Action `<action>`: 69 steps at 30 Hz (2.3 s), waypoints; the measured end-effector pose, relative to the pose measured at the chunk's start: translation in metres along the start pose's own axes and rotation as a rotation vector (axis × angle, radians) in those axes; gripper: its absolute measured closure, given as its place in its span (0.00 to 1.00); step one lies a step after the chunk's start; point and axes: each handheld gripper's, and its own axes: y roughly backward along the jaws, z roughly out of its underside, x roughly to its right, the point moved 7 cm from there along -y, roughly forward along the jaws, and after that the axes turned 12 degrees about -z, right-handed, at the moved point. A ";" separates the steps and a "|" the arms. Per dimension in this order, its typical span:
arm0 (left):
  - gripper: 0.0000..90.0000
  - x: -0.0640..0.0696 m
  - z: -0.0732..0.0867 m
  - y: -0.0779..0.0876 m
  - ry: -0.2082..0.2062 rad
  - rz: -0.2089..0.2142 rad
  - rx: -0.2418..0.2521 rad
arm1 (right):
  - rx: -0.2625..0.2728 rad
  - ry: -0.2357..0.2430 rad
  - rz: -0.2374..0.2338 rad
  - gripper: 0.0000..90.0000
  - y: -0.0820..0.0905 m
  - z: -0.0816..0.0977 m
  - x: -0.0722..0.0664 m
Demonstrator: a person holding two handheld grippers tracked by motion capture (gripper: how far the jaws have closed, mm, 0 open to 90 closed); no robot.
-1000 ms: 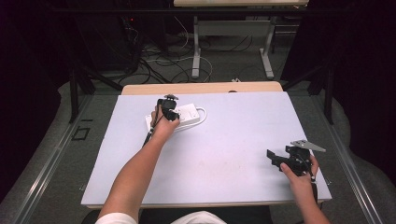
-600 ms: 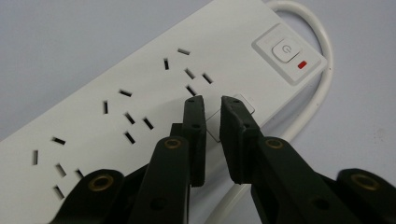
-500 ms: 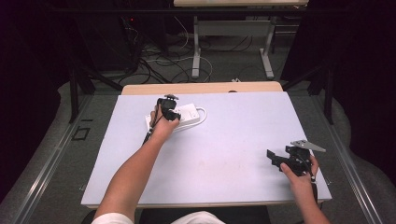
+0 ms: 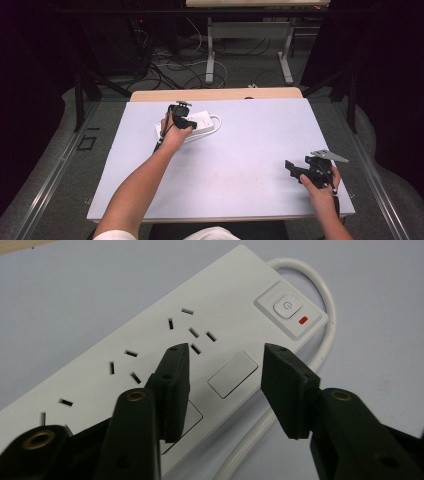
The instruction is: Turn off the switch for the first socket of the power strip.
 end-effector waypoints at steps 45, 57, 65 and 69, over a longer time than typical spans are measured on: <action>0.09 0.017 0.010 0.068 -0.164 0.123 0.158 | -0.006 -0.010 0.000 0.16 0.000 0.001 -0.002; 0.00 0.015 0.031 0.097 -0.088 0.237 0.230 | 0.003 -0.009 0.000 0.16 -0.001 0.001 -0.002; 0.01 0.012 0.043 0.116 -0.108 0.230 0.264 | 0.004 0.000 -0.001 0.16 -0.002 0.001 -0.003; 0.01 0.009 0.049 0.127 -0.072 0.241 0.277 | -0.001 0.007 0.002 0.16 -0.001 0.002 -0.003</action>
